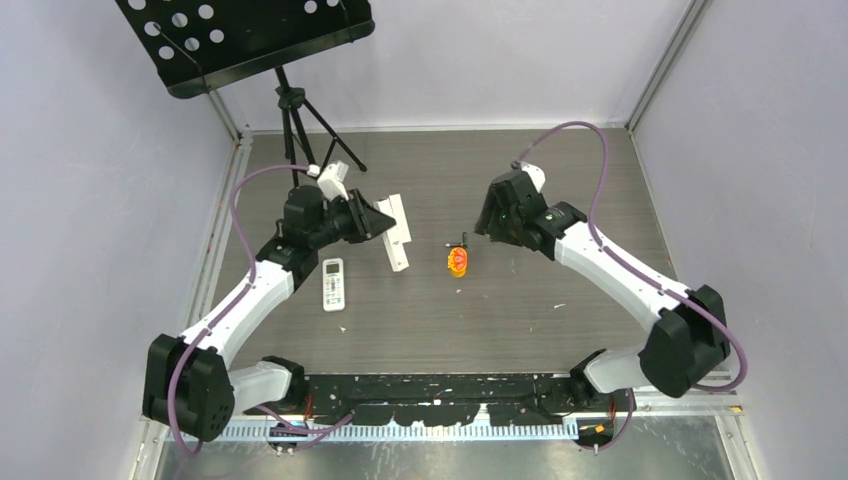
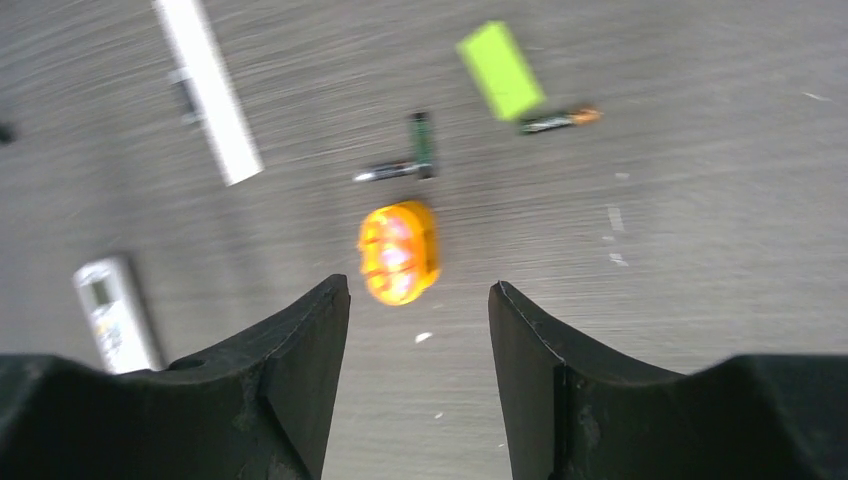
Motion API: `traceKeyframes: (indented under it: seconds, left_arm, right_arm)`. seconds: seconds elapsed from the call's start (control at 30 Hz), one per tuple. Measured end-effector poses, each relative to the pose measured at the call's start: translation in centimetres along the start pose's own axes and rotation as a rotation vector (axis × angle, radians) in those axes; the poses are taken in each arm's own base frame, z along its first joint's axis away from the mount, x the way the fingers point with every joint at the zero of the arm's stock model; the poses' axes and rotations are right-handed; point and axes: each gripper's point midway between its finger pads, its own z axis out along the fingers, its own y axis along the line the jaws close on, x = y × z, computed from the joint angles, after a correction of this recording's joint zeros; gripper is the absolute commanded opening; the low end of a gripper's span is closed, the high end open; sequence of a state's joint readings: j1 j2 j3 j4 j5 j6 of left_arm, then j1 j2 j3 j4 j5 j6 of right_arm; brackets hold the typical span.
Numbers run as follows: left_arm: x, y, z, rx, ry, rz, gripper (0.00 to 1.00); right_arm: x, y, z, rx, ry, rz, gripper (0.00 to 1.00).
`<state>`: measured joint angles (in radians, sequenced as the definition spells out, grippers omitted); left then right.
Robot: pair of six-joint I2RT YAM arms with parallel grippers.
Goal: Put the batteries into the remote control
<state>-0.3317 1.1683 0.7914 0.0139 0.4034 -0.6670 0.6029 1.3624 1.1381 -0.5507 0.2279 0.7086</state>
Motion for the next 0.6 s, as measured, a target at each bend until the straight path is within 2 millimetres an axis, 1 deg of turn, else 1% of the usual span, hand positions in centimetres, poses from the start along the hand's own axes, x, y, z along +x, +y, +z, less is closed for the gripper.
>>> traceKeyframes:
  seconds: [0.07,0.13,0.2,0.37,0.4,0.53,0.6]
  left_arm:
    - [0.6,-0.7,0.0,0.059,0.019,0.017,0.0]
    - [1.1,-1.7,0.0,0.137,0.035,0.041,0.0]
    - [1.5,-2.7,0.0,0.217,0.045,0.063,0.0]
    - [2.5,-4.6,-0.1,0.391,0.063,0.105,0.0]
    - [2.6,-5.0,-0.2,0.422,0.065,0.111,0.0]
    - [2.5,-6.6,-0.7,0.538,0.053,0.145,0.0]
    - [2.2,-7.2,-1.0,0.576,0.04,0.163,0.0]
  right_arm:
    - [0.5,-3.2,1.6,0.11,0.024,0.053,0.59]
    - [0.8,-5.3,2.8,0.19,0.037,0.114,0.59]
    - [1.0,-6.8,3.8,0.251,0.041,0.173,0.56]
    - [0.8,-8.8,5.3,0.341,0.019,0.321,0.52]
    - [0.8,-9.1,5.5,0.353,0.017,0.354,0.49]
    - [0.9,-10.5,7.3,0.403,0.012,0.476,0.43]
    - [1.2,-11.2,8.2,0.432,0.016,0.524,0.42]
